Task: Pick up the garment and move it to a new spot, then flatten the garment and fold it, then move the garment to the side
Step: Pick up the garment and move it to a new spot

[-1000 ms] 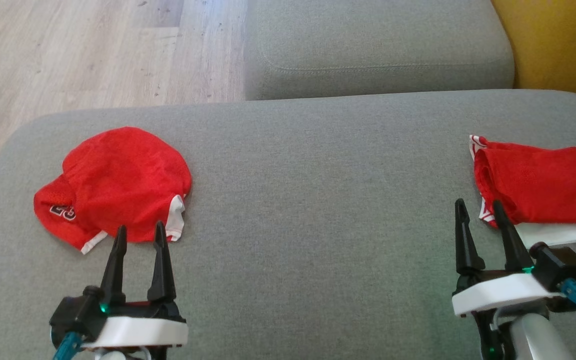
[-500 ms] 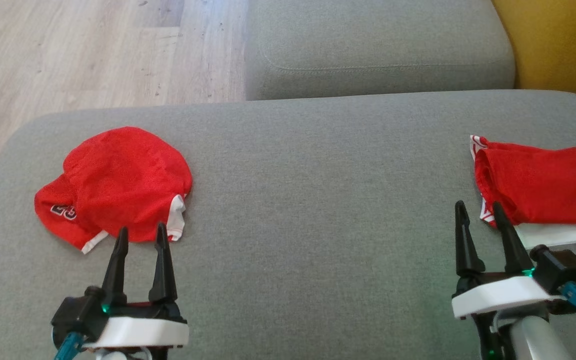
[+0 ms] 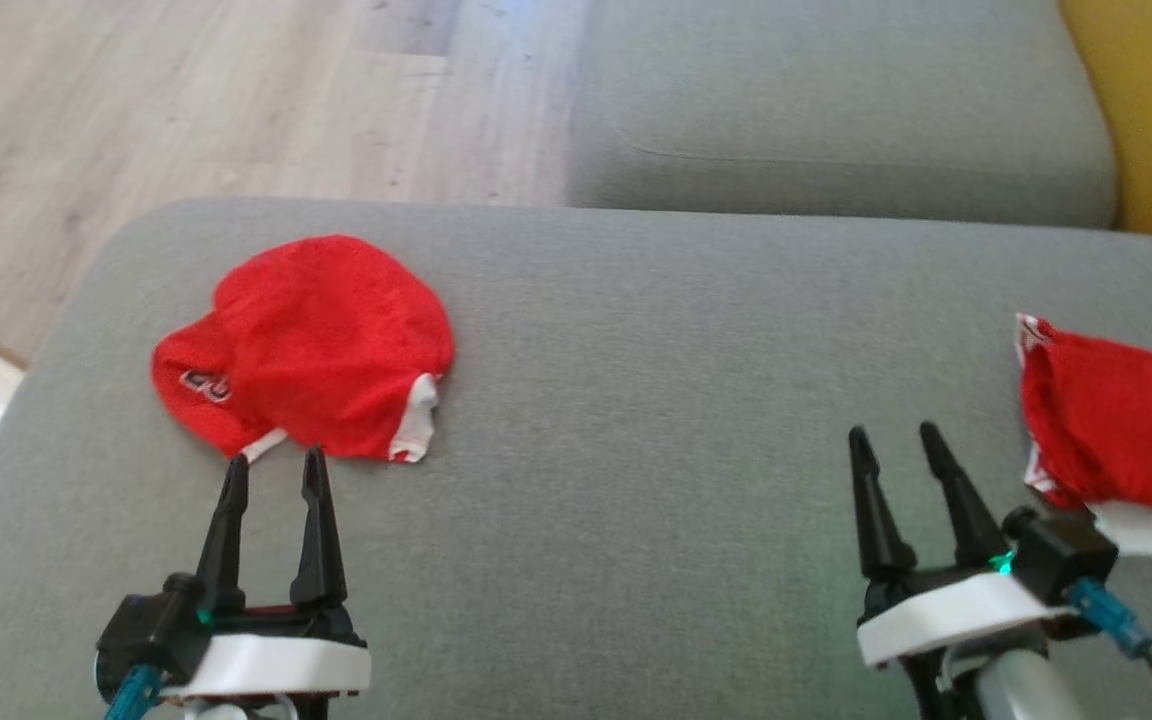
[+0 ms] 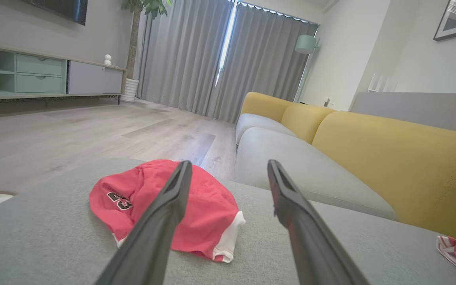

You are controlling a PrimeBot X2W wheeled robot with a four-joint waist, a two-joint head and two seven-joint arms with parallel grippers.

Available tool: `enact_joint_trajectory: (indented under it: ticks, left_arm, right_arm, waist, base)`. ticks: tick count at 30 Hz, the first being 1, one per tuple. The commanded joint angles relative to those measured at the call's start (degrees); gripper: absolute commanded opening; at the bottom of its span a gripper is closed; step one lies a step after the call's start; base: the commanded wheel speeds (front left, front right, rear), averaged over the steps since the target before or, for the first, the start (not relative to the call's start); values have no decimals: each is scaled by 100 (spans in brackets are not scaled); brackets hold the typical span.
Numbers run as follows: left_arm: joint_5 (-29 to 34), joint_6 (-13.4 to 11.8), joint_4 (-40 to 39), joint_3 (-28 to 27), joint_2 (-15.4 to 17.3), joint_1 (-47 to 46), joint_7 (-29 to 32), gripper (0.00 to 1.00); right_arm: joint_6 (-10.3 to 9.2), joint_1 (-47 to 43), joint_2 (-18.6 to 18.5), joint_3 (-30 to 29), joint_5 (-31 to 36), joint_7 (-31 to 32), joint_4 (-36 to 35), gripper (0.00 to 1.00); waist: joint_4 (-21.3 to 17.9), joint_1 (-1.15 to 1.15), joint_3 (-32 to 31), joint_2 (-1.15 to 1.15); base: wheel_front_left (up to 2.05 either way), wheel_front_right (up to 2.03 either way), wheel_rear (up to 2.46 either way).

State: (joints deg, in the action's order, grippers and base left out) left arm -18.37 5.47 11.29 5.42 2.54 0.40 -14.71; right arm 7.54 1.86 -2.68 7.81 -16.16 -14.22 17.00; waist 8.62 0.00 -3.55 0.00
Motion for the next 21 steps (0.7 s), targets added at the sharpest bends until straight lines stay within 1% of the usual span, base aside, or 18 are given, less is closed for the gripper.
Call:
enact_joint_trajectory:
  ticks: [1,8,9,18,21]
  left_arm:
    - [78,-27,-155,-212,33,-200,-29,100]
    - [184,-14,-145,-338,33,-113,-29,100]
    - [184,-14,-145,-338,33,-113,-29,100]
    - [319,48,-99,-442,33,-78,-29,100]
    - [348,70,-95,-505,33,-89,-29,100]
  right_arm:
    - [-5,105,-20,196,-47,-77,-184,100]
    - [-5,50,-20,356,-98,-77,-118,100]
    - [-5,50,-20,356,-98,-77,-118,100]
    - [-5,-34,-20,458,-238,-77,-102,100]
    - [-5,-70,-20,521,-251,-77,-81,100]
  waist:
    - [189,0,-56,0]
    - [580,0,-154,0]
    - [580,0,-154,0]
    - [981,0,-239,0]
    - [1042,0,-233,0]
  base:
    - [0,0,0]
    - [0,0,0]
    - [0,0,0]
    - [0,0,0]
    - [0,0,0]
